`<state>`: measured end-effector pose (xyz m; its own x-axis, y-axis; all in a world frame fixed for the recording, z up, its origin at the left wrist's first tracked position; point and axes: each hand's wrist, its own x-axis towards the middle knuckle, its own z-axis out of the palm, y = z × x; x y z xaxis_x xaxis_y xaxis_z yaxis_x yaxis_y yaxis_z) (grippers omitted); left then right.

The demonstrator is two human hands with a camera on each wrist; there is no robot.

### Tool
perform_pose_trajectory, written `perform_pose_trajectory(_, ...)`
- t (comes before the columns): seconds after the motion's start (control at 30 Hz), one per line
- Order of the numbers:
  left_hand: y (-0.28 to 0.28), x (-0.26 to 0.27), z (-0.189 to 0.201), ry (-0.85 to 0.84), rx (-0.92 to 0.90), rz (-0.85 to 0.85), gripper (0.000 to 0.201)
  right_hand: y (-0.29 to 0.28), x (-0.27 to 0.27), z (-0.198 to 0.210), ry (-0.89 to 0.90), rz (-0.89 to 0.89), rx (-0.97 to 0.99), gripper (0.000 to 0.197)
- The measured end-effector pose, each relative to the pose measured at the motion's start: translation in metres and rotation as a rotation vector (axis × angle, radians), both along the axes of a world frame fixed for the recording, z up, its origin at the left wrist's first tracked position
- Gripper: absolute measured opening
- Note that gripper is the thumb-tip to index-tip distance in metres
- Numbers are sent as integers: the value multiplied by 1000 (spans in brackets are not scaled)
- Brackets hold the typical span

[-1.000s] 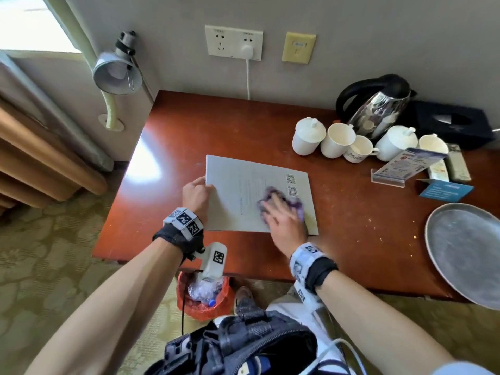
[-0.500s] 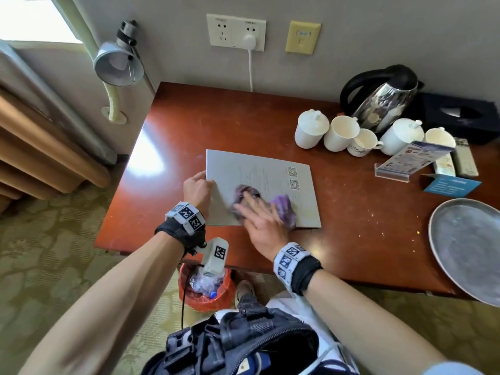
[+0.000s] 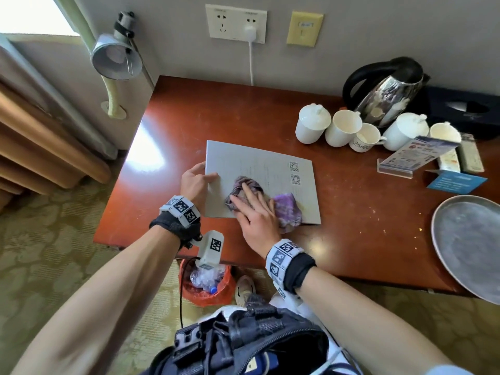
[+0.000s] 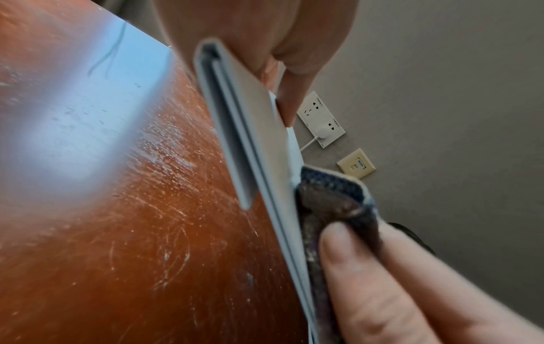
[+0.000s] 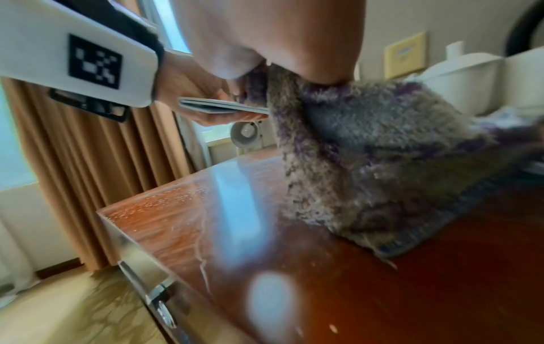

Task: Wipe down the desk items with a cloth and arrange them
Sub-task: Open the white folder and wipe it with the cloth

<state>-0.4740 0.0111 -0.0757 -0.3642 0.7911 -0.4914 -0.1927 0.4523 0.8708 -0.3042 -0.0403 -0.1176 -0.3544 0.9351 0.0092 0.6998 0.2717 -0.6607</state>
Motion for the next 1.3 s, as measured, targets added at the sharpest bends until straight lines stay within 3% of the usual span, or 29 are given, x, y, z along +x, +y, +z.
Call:
perform_pose_trajectory(0.1, 2, -2, -4, 30, -38, 24, 33, 2, 16, -8, -17, -37, -9, 40)
perform_pose_trajectory(0.3, -3, -2, -13, 64, -40, 32, 37, 17, 104, -29, -129, -482, -200, 36)
perform_pose_trajectory(0.4, -3, 3, -11, 70, -27, 38, 37, 21, 104, -28, -145, -598, -270, 37)
perform_pose_trajectory(0.47, -3, 5, -9, 72, -28, 45, 37, 23, 85, -22, -67, -634, -276, 37)
perform_pose_trajectory(0.53, -2, 5, -7, 80, -22, 31, 37, 18, 59, -13, -10, -548, -222, 36)
perform_pose_trajectory(0.63, 3, 4, -7, 92, -17, 11, 38, 3, 26, -6, 20, -283, -151, 37)
perform_pose_trajectory(0.73, 6, 2, -7, 89, -29, 9, 38, -3, 30, -10, 35, -145, -97, 38)
perform_pose_trajectory(0.8, 5, 1, -8, 84, -32, 0, 39, 1, 55, -14, -56, -186, -80, 37)
perform_pose_trajectory(0.93, 3, -1, -14, 74, -33, 9, 38, 19, 114, -23, -134, -538, -237, 36)
perform_pose_trajectory(1.07, 7, 3, -10, 68, -24, -8, 39, 24, 107, -23, -216, -633, -280, 37)
perform_pose_trajectory(1.17, 9, 5, -7, 58, -14, 8, 40, 23, 77, -11, -118, -542, -244, 37)
perform_pose_trajectory(1.3, 10, 6, -6, 51, -23, 13, 40, 12, 12, 7, -18, -184, -65, 37)
